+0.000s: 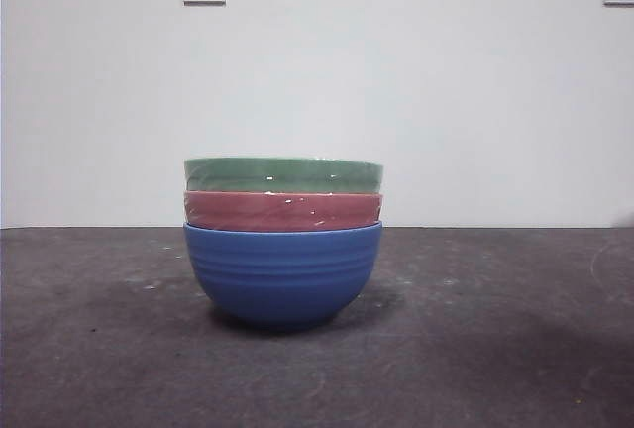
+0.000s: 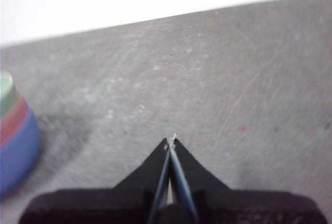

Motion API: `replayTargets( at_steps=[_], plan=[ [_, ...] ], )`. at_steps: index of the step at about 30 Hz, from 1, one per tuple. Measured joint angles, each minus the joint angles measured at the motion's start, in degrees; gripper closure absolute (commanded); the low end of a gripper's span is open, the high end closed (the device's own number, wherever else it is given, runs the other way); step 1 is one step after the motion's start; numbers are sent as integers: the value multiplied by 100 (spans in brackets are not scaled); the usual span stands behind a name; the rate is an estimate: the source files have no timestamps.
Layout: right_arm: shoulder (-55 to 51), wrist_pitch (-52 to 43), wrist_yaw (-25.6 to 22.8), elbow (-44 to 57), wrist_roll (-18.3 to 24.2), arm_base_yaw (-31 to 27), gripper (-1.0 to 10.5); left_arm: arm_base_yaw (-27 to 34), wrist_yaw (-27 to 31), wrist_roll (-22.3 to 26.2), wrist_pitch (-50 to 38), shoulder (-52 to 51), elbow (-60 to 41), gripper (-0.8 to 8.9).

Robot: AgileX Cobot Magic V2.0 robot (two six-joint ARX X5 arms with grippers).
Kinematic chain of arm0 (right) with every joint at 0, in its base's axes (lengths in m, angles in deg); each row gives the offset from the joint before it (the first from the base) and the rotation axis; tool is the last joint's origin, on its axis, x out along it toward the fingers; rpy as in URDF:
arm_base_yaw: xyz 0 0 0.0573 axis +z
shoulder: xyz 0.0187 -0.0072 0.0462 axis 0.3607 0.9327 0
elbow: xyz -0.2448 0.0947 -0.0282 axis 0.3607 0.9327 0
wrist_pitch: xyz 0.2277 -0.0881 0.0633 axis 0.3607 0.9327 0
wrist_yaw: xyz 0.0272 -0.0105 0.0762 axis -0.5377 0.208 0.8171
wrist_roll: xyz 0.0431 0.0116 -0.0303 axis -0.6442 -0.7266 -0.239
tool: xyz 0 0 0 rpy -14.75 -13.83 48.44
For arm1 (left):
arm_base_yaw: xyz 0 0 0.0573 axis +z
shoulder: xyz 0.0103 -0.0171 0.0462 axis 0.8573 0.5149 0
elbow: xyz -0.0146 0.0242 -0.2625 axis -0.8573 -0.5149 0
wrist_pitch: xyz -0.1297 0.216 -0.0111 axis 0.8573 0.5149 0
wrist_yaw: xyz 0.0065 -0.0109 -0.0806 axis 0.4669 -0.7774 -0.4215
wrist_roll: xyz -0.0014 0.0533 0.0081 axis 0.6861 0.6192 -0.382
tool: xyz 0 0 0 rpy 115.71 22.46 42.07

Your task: Pick up the green bowl on the top,put the green bowl on the left,pick up the red bowl in the middle,put the red bowl on the right

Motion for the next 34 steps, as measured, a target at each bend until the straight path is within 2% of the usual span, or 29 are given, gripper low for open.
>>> replayTargets(
  at_steps=[2, 5, 9, 15, 21, 25, 29, 34],
  plan=[
    [0, 0, 0, 0, -660, 0, 963, 0, -525, -417, -15, 0, 2, 817],
    [0, -17, 0, 0, -1342, 0, 963, 0, -957, -868, -22, 0, 4, 819],
    [0, -42, 2, -7, -1655, 0, 963, 0, -1040, -1207, 2, 0, 17, 819],
    [227, 313, 2, -573, -1742, 0, 963, 0, -1027, -1368, 435, 219, 555, 820],
    [960, 741, 2, -1604, -1486, 0, 963, 0, -973, -1333, 549, 1003, 1504, 821],
    [1591, 1091, 4, -2354, -1119, 0, 963, 0, -1043, -1032, 623, 1687, 2129, 821],
    [2284, 1443, 61, -3167, -566, 0, 963, 0, -1550, -542, 654, 2426, 2870, 821],
    [3051, 1915, 507, -3995, 210, 0, 963, 0, -2356, 146, 1001, 3279, 3692, 821]
  ],
)
